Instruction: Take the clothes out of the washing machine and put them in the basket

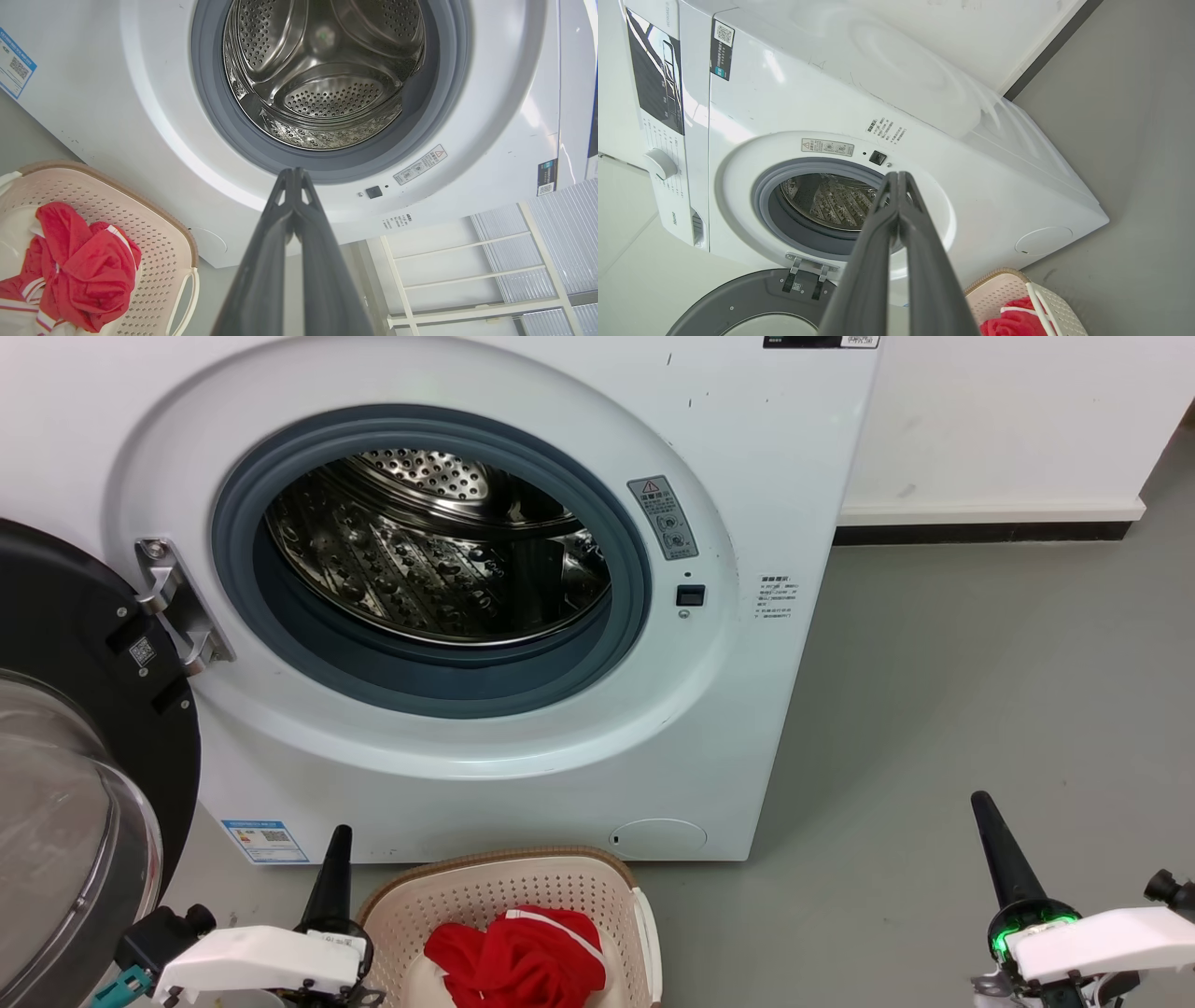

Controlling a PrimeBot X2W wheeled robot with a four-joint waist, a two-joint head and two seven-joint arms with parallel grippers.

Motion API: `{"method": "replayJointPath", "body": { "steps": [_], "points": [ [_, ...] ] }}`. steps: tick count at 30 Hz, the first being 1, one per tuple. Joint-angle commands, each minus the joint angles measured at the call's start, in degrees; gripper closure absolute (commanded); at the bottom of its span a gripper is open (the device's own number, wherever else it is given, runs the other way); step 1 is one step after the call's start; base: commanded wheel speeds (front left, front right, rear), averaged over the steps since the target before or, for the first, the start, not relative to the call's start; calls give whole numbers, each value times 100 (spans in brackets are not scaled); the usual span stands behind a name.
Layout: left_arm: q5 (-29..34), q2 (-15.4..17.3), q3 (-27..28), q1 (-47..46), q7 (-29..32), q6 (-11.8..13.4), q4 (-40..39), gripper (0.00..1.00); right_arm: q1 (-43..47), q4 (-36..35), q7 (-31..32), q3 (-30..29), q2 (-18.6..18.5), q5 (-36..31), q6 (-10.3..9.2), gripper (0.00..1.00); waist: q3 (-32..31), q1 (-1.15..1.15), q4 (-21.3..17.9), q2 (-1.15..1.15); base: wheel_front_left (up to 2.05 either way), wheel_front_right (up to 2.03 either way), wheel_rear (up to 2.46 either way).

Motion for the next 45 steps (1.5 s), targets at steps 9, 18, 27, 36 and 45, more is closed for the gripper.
{"method": "replayJointPath", "body": {
  "steps": [9,18,27,36,45],
  "points": [
    [-607,3,102,-210,141,-108,55,100,-266,153,59,-55,-31,628,1,100,15,0,-6,0,0,0,0],
    [-1099,-14,174,-302,265,-186,130,100,-378,308,104,-94,-24,1113,1,100,31,0,-12,0,0,0,0],
    [-1542,-34,250,-386,376,-234,201,100,-479,451,151,-133,-15,1572,0,100,46,-1,-17,0,0,0,0],
    [-1958,-50,320,-456,481,-298,270,100,-588,583,197,-172,-3,2001,0,100,61,-1,-23,0,0,0,0],
    [-2344,-71,384,-523,589,-357,331,100,-678,713,238,-214,11,2392,0,100,77,-1,-29,0,0,0,0]
  ]
}}
